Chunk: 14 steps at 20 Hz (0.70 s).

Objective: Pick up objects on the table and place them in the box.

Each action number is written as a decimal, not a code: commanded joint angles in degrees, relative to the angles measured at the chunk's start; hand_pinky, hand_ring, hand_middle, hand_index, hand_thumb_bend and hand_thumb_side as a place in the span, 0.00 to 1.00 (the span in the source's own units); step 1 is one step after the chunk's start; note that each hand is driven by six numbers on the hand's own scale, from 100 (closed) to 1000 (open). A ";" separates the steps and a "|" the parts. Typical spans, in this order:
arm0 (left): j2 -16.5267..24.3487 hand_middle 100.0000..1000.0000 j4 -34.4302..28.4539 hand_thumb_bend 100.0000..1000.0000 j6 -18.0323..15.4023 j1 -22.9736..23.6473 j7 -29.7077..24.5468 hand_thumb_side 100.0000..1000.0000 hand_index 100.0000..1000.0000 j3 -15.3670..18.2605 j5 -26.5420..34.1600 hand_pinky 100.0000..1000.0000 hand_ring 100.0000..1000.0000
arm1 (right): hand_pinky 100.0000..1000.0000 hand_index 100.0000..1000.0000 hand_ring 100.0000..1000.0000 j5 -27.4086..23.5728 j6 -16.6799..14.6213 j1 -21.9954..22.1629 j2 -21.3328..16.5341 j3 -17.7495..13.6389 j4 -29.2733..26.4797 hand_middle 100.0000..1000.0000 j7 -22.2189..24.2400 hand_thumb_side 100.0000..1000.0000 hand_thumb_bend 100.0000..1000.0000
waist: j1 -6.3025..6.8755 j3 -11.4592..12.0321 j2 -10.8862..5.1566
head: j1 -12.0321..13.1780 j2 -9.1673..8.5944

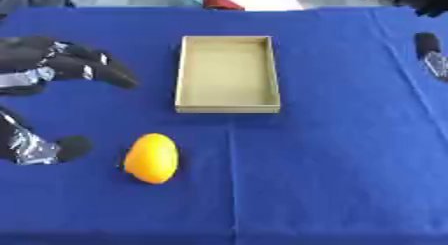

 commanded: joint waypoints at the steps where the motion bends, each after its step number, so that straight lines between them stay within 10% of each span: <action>1: 2.78 0.80 -0.75 0.50 -5.58 -2.13 -4.30 0.71 0.92 -0.92 -2.67 0.73 0.83 | 0.64 0.92 0.67 -0.06 0.08 -0.19 -0.97 -0.91 -0.25 0.66 -0.46 0.17 0.00 | 0.18 -0.11 -0.80 | 0.11 0.31; 14: 0.67 0.70 1.22 0.49 -3.20 -9.19 -7.41 0.69 0.86 -11.12 -11.37 0.66 0.70 | 0.64 0.93 0.67 -0.56 -0.13 -0.53 -0.84 -0.36 -0.13 0.66 0.31 0.17 0.00 | 0.61 -0.94 -0.96 | -1.54 0.31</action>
